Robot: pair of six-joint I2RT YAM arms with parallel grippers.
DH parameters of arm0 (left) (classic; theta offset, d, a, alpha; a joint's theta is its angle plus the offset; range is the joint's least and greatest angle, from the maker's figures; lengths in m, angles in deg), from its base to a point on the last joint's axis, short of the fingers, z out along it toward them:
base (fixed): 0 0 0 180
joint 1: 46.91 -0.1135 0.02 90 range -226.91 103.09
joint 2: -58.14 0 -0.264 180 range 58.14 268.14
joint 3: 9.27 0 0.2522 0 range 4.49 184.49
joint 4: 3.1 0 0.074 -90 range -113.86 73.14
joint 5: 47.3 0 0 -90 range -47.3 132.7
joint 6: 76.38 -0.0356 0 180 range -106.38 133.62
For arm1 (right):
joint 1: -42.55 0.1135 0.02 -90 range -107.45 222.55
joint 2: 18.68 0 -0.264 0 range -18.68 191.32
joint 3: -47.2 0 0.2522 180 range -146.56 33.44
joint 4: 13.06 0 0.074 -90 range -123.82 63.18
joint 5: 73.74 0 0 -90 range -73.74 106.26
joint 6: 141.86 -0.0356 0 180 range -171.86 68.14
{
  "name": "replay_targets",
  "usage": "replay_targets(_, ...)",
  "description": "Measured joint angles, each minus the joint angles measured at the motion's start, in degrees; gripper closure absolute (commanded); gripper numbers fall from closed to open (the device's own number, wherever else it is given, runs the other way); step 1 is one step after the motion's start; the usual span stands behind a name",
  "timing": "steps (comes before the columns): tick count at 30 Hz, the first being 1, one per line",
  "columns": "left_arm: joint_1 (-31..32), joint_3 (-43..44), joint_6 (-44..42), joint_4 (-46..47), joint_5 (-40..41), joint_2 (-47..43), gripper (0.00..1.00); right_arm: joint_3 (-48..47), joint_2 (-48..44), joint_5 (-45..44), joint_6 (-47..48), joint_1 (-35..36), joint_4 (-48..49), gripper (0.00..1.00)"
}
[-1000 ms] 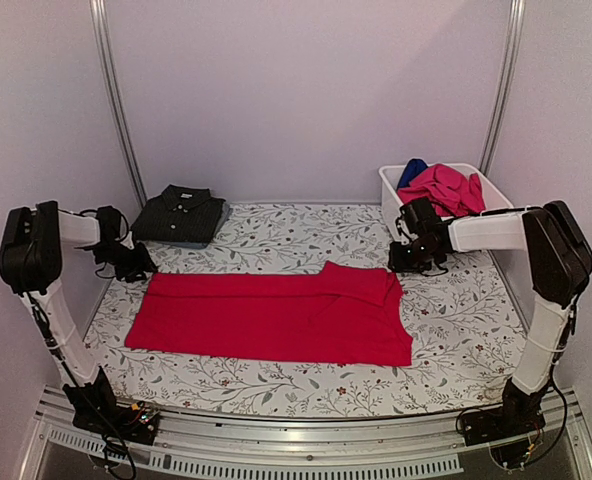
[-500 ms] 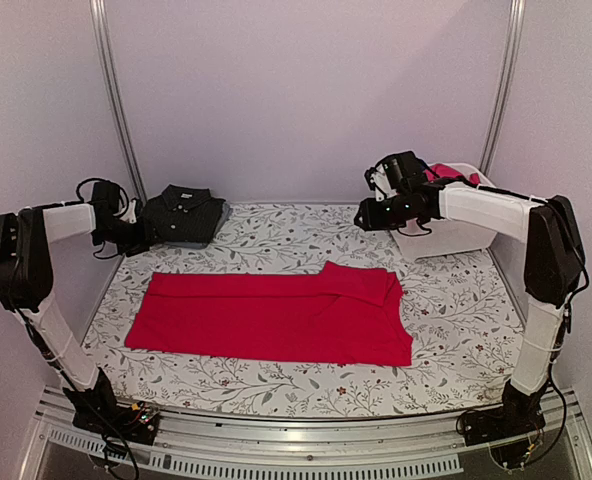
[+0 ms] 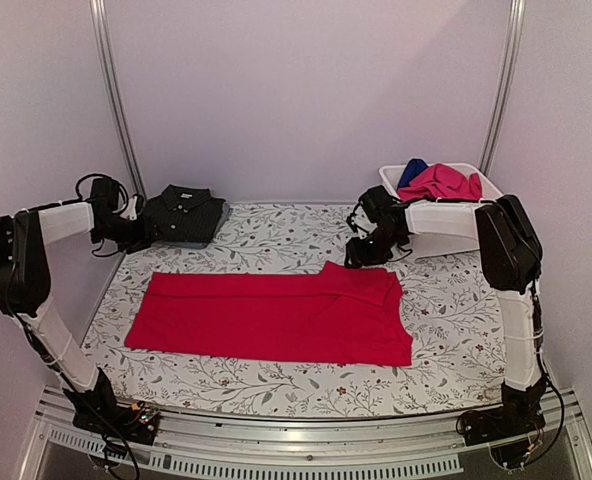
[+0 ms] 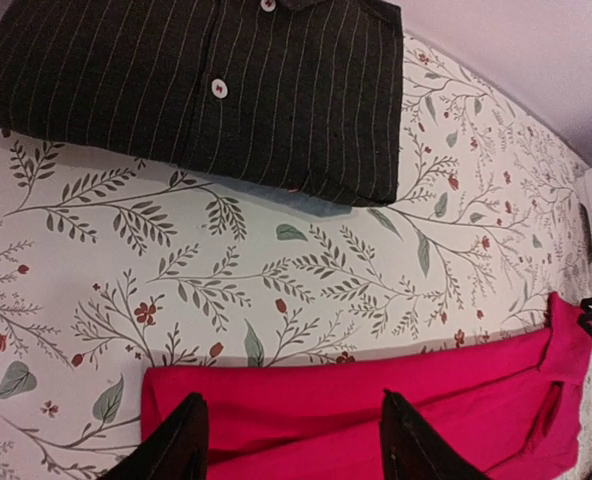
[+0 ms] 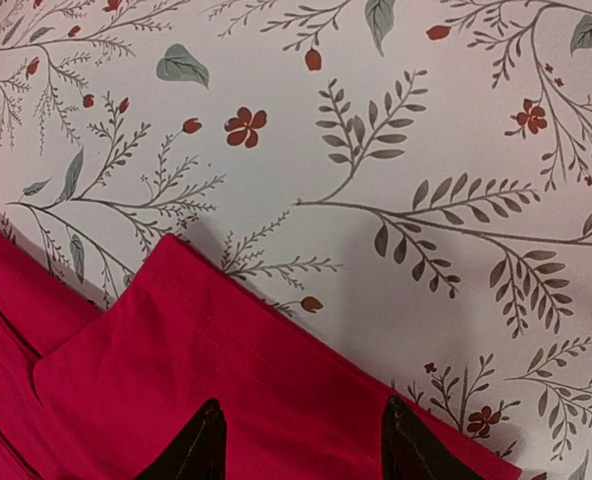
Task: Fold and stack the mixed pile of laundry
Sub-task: Adjust the rectangle-folded T-shirt at the center of the board.
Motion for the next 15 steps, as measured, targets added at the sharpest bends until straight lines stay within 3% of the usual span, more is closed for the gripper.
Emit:
replay_targets(10,0.02,0.0,-0.17,-0.24,-0.15,0.0,0.42,-3.98,4.52,-0.35,3.48,0.39,-1.01,0.49)
replay_targets(15,0.09,0.0,-0.26,-0.44,-0.02,0.0,0.42,-7.08,6.8,-2.58,5.38,1.03,-1.81,0.57)
